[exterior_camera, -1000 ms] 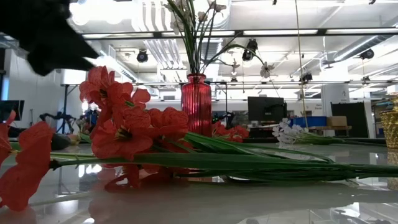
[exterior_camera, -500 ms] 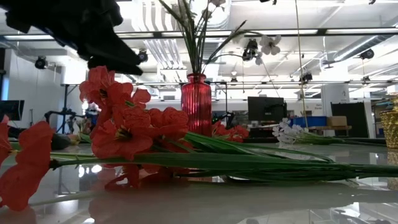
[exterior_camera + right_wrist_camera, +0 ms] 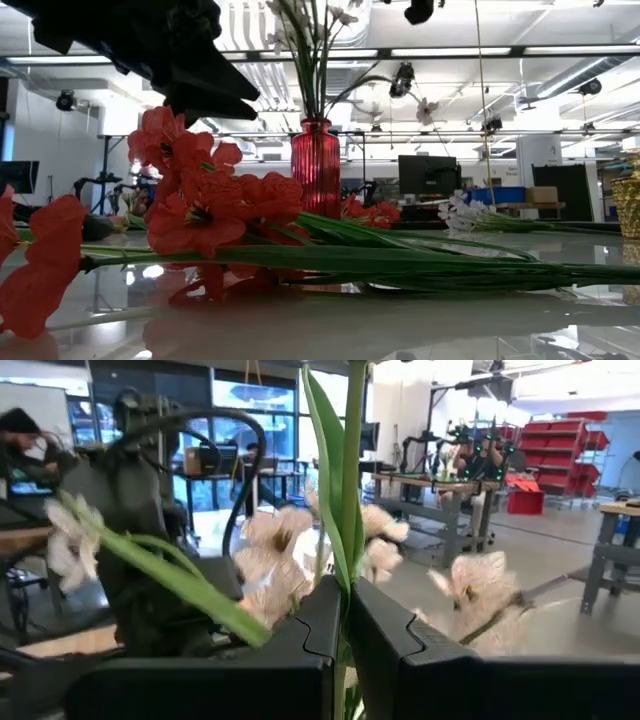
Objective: Sort flowers into vase by color
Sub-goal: Put the bottom pink flower into the red vase
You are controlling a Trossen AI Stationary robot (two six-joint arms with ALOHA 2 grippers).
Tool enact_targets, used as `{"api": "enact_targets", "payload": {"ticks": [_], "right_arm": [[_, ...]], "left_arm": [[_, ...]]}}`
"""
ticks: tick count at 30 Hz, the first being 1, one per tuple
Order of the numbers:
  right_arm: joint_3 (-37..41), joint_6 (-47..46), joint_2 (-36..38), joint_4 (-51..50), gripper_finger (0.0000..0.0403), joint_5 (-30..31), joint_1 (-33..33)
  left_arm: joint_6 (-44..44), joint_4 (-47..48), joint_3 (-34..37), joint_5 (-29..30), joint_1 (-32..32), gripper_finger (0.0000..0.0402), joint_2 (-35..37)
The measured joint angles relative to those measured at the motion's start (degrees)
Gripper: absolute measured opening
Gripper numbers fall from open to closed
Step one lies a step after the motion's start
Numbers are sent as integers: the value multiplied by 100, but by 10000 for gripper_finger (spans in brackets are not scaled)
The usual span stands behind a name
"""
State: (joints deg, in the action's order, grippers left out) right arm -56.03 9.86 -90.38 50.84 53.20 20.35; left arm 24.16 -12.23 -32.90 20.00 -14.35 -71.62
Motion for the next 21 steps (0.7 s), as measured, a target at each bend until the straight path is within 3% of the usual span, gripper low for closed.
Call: {"api": "enact_targets", "payload": {"ticks": [5,11,17,21], "right_arm": [[1,-326,-133,-214,13,85,1],[0,-1252,-18,-1410,18,23,1],[-101,-2037,197,-2403,78,12,35],[-553,-2592,381,-3800,126,-283,40]], "left_arm": [[38,164,-18,2,11,172,270],[83,1487,-16,41,13,172,1110],[76,2645,-14,348,15,172,1989],[90,3201,-12,617,15,172,2414]]}}
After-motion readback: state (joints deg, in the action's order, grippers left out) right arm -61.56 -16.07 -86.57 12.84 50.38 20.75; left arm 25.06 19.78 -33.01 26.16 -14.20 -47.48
